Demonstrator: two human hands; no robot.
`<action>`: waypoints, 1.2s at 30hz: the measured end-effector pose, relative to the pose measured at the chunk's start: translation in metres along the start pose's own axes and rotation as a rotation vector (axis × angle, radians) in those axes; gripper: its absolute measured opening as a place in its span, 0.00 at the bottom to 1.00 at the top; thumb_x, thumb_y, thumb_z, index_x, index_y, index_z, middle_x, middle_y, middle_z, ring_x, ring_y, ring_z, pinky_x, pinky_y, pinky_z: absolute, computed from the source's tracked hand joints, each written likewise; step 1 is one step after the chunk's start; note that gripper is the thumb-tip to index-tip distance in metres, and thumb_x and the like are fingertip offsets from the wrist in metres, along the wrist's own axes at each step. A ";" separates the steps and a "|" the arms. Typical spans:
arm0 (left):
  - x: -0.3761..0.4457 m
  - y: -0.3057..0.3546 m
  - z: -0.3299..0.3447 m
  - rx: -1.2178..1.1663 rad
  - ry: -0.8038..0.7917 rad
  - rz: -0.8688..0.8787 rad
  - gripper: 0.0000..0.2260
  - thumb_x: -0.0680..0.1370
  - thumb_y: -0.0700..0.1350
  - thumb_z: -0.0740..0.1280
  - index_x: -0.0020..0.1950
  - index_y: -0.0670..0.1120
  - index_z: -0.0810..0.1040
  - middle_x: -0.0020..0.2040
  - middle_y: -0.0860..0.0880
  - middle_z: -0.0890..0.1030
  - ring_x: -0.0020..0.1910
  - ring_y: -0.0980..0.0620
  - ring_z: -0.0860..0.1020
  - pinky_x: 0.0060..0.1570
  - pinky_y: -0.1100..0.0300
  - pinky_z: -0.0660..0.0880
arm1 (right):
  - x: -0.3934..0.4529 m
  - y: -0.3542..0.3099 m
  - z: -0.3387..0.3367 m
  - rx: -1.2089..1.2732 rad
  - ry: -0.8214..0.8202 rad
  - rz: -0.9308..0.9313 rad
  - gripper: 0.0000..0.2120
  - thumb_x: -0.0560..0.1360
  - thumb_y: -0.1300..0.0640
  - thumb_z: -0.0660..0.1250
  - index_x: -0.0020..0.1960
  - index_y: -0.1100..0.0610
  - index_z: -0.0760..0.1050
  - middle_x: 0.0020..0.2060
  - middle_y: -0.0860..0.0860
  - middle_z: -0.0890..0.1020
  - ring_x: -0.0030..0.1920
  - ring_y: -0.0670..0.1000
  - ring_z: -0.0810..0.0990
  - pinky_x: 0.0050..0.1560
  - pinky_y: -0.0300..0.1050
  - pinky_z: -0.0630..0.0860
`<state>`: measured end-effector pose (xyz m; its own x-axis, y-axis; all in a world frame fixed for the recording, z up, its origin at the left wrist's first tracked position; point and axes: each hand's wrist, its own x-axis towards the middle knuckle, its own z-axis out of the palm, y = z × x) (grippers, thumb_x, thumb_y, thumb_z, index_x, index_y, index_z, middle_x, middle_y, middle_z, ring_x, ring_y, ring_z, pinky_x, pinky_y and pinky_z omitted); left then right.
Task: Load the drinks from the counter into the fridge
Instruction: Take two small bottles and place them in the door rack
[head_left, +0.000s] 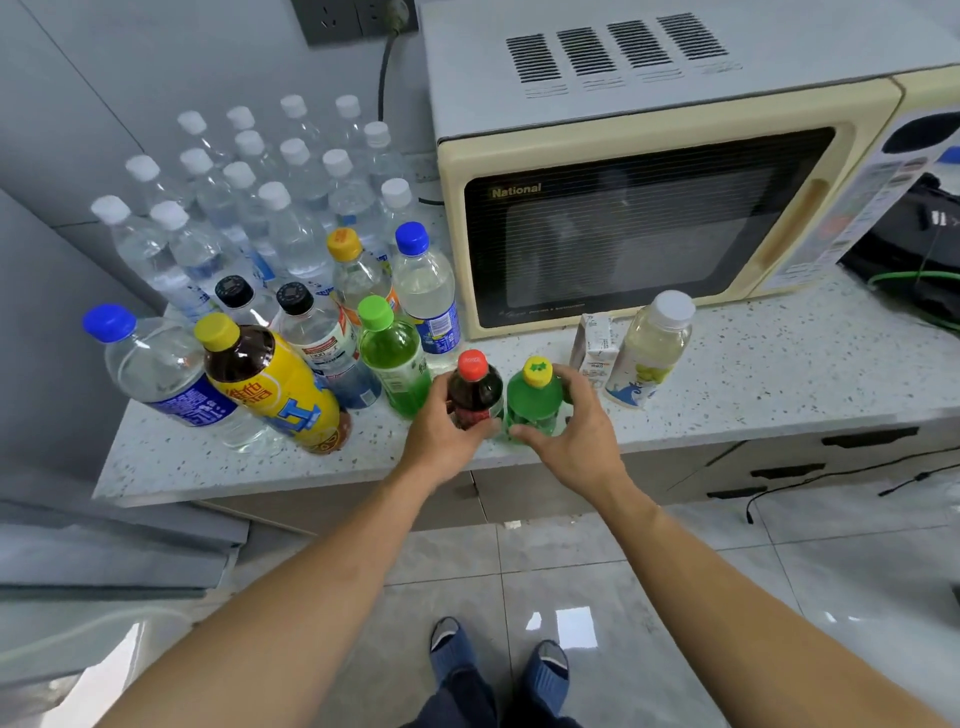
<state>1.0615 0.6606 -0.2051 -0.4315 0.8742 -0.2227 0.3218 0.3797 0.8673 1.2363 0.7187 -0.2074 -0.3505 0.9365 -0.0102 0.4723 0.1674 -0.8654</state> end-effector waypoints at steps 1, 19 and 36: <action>0.000 -0.003 0.001 -0.024 0.009 -0.001 0.28 0.69 0.48 0.79 0.63 0.61 0.68 0.49 0.70 0.74 0.50 0.68 0.76 0.48 0.71 0.66 | 0.002 0.002 0.001 0.022 -0.005 -0.001 0.39 0.65 0.49 0.81 0.70 0.51 0.67 0.65 0.46 0.75 0.64 0.47 0.73 0.62 0.44 0.73; -0.167 -0.070 -0.091 -0.489 0.383 -0.170 0.28 0.63 0.52 0.79 0.61 0.52 0.78 0.54 0.51 0.85 0.53 0.52 0.83 0.46 0.65 0.78 | -0.085 -0.026 0.091 0.369 -0.160 -0.116 0.27 0.66 0.58 0.81 0.59 0.47 0.73 0.47 0.38 0.80 0.46 0.41 0.80 0.47 0.30 0.75; -0.423 -0.216 -0.315 -0.550 0.826 -0.206 0.21 0.64 0.53 0.77 0.55 0.53 0.80 0.45 0.44 0.85 0.39 0.41 0.83 0.30 0.54 0.77 | -0.304 -0.208 0.320 0.368 -0.558 -0.417 0.26 0.64 0.52 0.80 0.59 0.46 0.74 0.51 0.41 0.80 0.51 0.46 0.80 0.54 0.37 0.75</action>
<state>0.9087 0.1133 -0.1581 -0.9499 0.2451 -0.1941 -0.1675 0.1254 0.9779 0.9859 0.3002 -0.1847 -0.8399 0.5096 0.1866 -0.0517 0.2671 -0.9623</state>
